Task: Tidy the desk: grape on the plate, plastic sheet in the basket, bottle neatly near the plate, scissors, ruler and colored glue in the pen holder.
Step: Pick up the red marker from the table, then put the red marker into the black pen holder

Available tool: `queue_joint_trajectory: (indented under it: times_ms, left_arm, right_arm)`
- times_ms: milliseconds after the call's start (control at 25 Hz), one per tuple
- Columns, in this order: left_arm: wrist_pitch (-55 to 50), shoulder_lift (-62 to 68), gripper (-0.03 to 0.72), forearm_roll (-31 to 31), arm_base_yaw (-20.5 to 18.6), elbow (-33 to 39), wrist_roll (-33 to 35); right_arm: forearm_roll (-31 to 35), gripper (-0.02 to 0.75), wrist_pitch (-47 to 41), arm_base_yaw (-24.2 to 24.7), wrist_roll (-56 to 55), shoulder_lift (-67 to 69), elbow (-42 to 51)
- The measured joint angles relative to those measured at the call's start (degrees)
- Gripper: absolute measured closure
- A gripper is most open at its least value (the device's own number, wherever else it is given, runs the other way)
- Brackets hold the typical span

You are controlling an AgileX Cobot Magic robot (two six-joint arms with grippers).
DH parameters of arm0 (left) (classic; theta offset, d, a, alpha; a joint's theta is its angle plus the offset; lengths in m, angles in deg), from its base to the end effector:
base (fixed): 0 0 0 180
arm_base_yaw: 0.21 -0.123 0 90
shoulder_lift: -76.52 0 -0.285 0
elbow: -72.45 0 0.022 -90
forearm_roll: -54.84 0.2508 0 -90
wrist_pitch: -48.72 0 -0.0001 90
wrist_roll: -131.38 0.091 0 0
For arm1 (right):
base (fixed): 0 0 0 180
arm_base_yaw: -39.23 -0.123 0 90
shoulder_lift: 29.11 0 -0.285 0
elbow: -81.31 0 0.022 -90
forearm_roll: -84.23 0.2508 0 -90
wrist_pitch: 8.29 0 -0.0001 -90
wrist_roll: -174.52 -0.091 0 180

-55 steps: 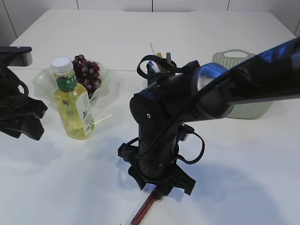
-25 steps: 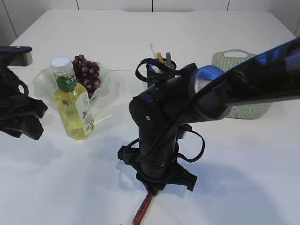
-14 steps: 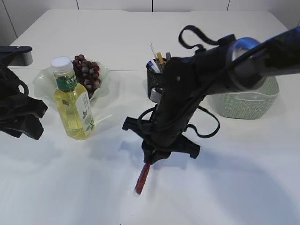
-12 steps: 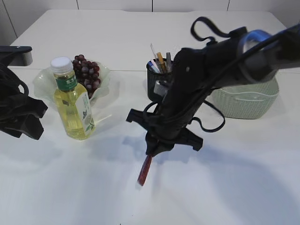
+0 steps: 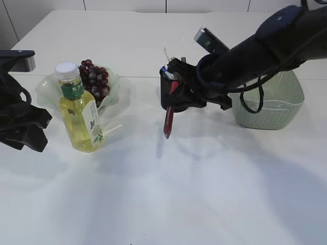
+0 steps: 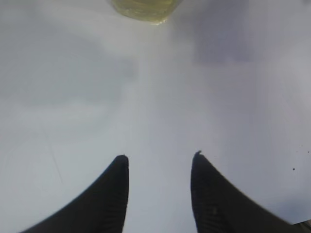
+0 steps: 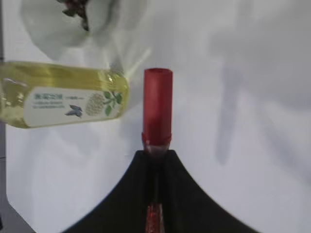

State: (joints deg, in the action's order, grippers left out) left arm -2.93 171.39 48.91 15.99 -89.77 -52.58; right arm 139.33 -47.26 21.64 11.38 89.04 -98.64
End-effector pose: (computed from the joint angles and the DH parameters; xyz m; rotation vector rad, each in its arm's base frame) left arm 0.2753 -0.0877 0.2434 0.2311 2.8719 -0.1973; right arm 0.3792 0.1695 0.2129 0.0690 2.6021 1.0137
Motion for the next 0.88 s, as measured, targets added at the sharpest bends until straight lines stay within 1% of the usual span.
queue_joint_trajectory:
  times_ms: [240,320,520,640,880]
  left_arm:
    - [0.0,0.0,0.38,0.0,0.0,0.0,0.0]
    - [0.0,0.0,0.38,-0.35,0.0,0.0,0.0]
    - [0.0,0.0,0.38,-1.05,0.0,0.0,0.0]
    - [0.0,0.0,0.38,-1.1,0.0,0.0,0.0]
    - [0.0,0.0,0.38,-1.1,0.0,0.0,0.0]
  right_arm:
    - [20.66,0.678,1.15,3.86,29.84,0.0,0.0]
    - [27.14,0.678,1.35,4.51,37.84,0.0,0.0]
    - [43.33,0.678,2.89,5.74,62.76,0.0,0.0]
    - [46.2,0.678,5.11,5.74,73.35,0.16,-1.32]
    - [47.33,0.678,8.53,5.74,87.92,3.17,-8.46]
